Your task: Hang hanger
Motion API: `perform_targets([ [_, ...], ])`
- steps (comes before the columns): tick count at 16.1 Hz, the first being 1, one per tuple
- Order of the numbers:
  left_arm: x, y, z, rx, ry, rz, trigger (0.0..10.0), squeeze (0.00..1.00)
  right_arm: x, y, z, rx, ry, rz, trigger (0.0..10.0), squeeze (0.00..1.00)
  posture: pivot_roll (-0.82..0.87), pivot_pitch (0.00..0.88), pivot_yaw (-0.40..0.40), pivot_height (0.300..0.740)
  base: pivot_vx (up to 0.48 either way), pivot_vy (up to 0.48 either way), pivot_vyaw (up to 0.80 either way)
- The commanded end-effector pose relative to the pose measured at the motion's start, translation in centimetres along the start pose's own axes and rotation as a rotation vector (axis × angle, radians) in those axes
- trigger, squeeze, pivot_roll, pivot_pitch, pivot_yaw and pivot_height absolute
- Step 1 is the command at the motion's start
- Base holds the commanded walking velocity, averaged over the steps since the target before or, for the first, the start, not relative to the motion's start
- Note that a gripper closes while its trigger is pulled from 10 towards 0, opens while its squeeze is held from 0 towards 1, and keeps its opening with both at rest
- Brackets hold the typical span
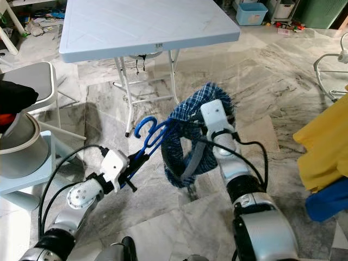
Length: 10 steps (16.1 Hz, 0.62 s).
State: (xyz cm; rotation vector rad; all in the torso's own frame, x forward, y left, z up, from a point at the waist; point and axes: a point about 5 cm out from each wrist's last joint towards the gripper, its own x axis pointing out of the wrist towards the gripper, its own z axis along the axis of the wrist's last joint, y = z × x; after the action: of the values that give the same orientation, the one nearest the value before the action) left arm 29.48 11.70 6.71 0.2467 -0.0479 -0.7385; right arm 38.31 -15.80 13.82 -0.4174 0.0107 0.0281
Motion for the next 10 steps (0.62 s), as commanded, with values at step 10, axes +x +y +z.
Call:
perform_targets([
  [10,-0.1,0.1,-0.5,0.045,0.058,0.022,0.0,0.00,0.4,-1.8,2.7,0.057,-0.160,-0.112,0.0,0.00,-0.12,0.155,-0.003,0.740,0.000,0.000,0.00],
])
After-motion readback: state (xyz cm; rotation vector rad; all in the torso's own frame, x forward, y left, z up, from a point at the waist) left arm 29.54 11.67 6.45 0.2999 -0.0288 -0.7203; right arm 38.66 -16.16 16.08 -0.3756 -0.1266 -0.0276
